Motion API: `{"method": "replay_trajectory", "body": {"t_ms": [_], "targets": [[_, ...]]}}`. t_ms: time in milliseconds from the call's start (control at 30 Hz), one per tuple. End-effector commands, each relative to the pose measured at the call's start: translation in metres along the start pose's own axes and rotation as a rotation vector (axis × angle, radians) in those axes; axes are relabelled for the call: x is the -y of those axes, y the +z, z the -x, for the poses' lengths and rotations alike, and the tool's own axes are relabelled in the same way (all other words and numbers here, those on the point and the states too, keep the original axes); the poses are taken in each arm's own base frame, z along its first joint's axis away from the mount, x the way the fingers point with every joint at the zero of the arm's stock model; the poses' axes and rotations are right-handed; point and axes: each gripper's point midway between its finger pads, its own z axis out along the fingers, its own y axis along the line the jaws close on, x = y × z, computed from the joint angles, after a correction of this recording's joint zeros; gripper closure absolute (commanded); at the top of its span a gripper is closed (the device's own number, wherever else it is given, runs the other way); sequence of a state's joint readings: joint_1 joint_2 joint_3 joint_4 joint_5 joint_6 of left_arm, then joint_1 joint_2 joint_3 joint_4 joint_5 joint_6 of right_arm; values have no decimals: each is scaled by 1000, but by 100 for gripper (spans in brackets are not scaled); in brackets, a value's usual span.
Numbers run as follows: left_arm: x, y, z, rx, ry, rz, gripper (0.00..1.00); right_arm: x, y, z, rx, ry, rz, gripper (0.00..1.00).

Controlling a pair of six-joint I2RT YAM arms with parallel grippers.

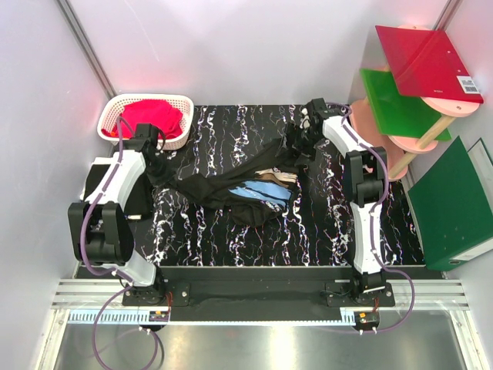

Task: Fold and stack the t-shirts
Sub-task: Move the tshirt to the center of the board

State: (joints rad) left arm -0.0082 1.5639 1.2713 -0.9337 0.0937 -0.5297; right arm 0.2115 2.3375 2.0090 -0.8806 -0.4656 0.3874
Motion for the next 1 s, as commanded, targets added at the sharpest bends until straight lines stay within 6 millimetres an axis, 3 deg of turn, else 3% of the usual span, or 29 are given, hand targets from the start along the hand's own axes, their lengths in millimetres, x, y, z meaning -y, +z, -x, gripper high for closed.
{"method": "replay_trajectory", "body": {"t_ms": [0, 33, 100, 133, 333, 500, 700, 767, 800, 867, 900, 967], "targets": [[-6, -4, -4, 6, 24, 2, 59, -36, -14, 14, 30, -19, 92, 7], [-7, -5, -6, 5, 26, 4, 32, -39, -18, 15, 37, -22, 96, 7], [-7, -7, -5, 11, 35, 3, 7, -43, -27, 14, 45, -26, 98, 7], [-5, -10, -3, 22, 42, -6, 1, -43, -29, 12, 44, -23, 96, 7], [11, -40, 23, 131, 114, -57, 1, -39, -66, 6, 125, -92, 17, 0], [34, -66, 53, 245, 190, -118, 1, -46, -70, 7, 130, -86, 42, 0], [49, -65, 58, 260, 244, -160, 1, -73, -60, 24, 129, -83, 112, 0], [49, -59, 54, 242, 246, -166, 1, -74, -47, 24, 100, -67, 109, 0], [51, -56, 52, 230, 251, -176, 1, -85, -48, 27, 110, -87, 123, 0], [50, -50, 48, 210, 255, -177, 1, -81, -32, 24, 77, -81, 98, 0], [50, -47, 48, 204, 256, -175, 1, -91, -32, 25, 83, -100, 110, 1], [48, -41, 44, 181, 259, -173, 1, -88, -14, 18, 40, -85, 94, 2]]}}
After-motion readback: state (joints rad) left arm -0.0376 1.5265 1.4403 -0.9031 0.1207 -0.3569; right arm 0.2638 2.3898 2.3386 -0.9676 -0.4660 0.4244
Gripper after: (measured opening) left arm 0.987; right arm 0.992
